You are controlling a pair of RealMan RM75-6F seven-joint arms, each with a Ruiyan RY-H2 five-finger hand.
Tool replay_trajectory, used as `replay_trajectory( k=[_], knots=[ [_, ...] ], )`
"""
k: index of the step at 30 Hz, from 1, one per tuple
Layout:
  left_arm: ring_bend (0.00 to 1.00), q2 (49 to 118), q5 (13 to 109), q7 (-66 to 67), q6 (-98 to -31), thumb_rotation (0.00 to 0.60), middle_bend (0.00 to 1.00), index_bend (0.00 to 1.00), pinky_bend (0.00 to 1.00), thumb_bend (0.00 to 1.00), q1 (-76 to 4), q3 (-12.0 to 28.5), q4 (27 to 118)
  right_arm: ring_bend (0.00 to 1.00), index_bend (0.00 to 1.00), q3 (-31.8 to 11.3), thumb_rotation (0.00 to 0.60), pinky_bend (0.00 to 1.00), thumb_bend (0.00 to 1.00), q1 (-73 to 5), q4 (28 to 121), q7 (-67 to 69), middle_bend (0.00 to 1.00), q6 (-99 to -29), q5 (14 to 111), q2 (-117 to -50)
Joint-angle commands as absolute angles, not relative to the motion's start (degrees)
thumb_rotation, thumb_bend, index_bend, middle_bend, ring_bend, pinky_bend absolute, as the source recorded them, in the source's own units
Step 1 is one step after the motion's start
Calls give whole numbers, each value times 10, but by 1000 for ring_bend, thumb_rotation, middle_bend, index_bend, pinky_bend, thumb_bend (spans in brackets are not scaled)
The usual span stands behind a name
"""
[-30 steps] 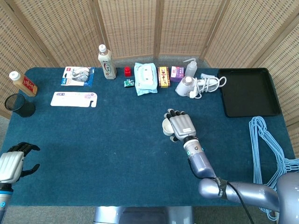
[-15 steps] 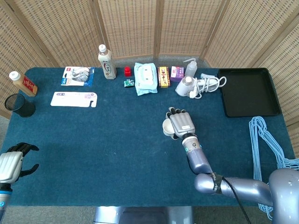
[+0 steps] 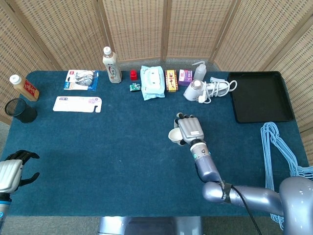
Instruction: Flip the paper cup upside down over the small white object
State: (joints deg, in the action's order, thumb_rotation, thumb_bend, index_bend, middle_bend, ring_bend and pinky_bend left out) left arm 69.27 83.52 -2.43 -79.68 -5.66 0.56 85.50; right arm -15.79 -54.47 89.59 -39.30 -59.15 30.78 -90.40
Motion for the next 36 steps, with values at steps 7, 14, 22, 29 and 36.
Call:
replay_trajectory(
  k=[7,14,22,29,36],
  knots=[
    [246,691,840,-21,-801,549,383,374,276,215,-57,5,860,271,434,-201,599,241,242,-488,957,-218,203,-500,302,-832],
    [245,688,843,-15,-803,547,382,373,276,215,-58,6,868,267,434,-202,600,231,239,-448,950,-93,205,-418,335,-818],
    [246,680,845,-3,-811,544,383,374,276,215,-56,7,879,223,361,-181,590,191,240,-424,901,-14,191,-369,441,-826],
    [246,676,847,5,-806,546,382,374,276,215,-55,-1,880,216,205,-167,593,168,241,-410,869,12,177,-385,513,-827],
    [246,677,853,-1,-807,546,382,374,276,214,-55,-2,883,216,184,-150,596,158,242,-394,869,-3,169,-448,583,-813]
  ],
)
